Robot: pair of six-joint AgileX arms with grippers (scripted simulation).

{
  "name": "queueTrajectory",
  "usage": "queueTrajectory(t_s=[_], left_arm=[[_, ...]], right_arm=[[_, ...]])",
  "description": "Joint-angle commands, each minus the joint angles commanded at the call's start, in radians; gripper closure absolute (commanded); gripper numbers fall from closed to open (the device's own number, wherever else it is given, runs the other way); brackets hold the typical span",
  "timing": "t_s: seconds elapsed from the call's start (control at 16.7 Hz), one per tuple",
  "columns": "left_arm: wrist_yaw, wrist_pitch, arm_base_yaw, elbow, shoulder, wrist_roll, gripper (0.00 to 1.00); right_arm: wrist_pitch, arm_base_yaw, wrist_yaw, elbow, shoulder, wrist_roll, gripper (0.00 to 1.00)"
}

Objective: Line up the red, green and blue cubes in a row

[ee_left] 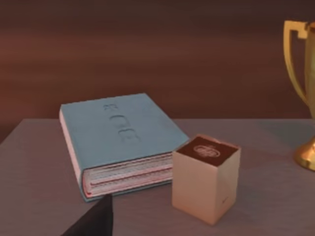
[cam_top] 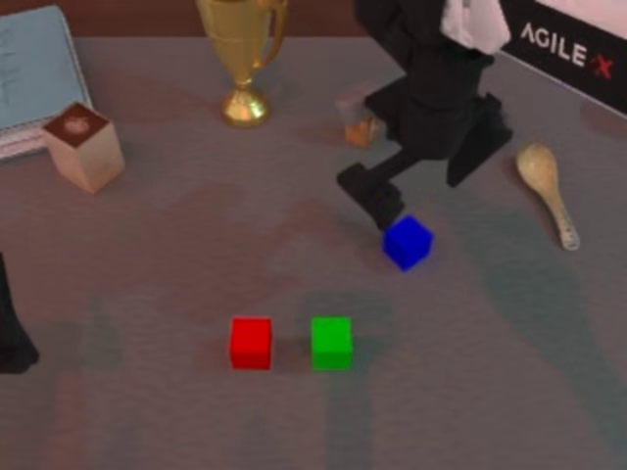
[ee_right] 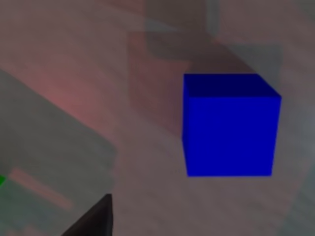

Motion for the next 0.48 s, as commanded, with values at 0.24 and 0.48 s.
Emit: queueTrajectory(t_s=[0.24, 0.48], left_arm=[[0.0, 0.022, 0.012, -0.025, -0.032, -0.014, 0.0], [0.0, 0.022, 0.012, -0.025, -0.032, -0.014, 0.0]], right_arm=[[-0.016, 0.008, 0.0, 0.034, 0.033, -0.001, 0.0], [-0.011, 0.003, 0.0, 0.029, 0.032, -0.002, 0.0]])
